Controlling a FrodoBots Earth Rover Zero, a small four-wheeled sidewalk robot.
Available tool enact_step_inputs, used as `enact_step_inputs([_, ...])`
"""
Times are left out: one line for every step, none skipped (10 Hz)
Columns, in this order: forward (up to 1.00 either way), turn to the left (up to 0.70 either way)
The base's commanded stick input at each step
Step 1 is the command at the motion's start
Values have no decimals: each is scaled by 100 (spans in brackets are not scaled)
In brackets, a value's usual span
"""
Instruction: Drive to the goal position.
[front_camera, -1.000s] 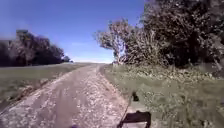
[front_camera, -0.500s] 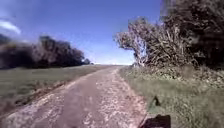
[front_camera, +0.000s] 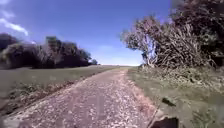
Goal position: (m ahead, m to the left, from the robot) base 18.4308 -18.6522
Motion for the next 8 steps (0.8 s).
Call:
enact_step_inputs([100, 5])
enact_step_inputs([100, -5])
enact_step_inputs([100, -21])
enact_step_inputs([100, -40])
enact_step_inputs([100, -19])
enact_step_inputs([100, 1])
enact_step_inputs([100, 3])
enact_step_inputs([100, 1])
